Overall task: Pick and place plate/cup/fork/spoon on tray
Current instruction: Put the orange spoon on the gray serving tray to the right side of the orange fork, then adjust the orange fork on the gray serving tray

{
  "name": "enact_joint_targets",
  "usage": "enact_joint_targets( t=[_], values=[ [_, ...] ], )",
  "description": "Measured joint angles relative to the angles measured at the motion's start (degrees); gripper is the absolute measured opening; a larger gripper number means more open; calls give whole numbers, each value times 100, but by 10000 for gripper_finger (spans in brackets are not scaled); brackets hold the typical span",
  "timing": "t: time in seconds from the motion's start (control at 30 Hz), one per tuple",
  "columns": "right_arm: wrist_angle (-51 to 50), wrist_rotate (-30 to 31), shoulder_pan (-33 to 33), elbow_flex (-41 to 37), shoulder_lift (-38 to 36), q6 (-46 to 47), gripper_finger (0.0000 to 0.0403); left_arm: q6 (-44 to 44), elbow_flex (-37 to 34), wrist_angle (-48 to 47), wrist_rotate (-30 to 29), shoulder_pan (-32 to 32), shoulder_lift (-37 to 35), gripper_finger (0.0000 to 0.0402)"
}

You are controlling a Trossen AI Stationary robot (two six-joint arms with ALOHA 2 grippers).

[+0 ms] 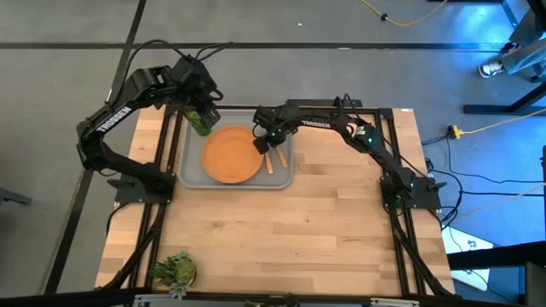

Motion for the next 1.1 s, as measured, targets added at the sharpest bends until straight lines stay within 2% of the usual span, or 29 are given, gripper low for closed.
enact_joint_targets(
  t=[0.1,0.23,0.37,0.53,0.83,1.1],
  values=[
    [-46,264,62,0,0,10,0,-5,0,0,0,0,0,53],
    [-100,315,86,0,0,1,0,-5,0,0,0,-1,0,53],
    [-85,164,145,0,-14,-90,0,-5,0,-2,0,0,2,53],
    [339,-570,317,0,-22,-189,0,-5,0,-2,0,0,2,53],
    [407,-608,409,11,-24,-180,0,-5,0,-24,0,0,2,53],
    [334,-660,419,577,-42,-295,0,-4,0,-23,0,-2,2,53]
  ],
)
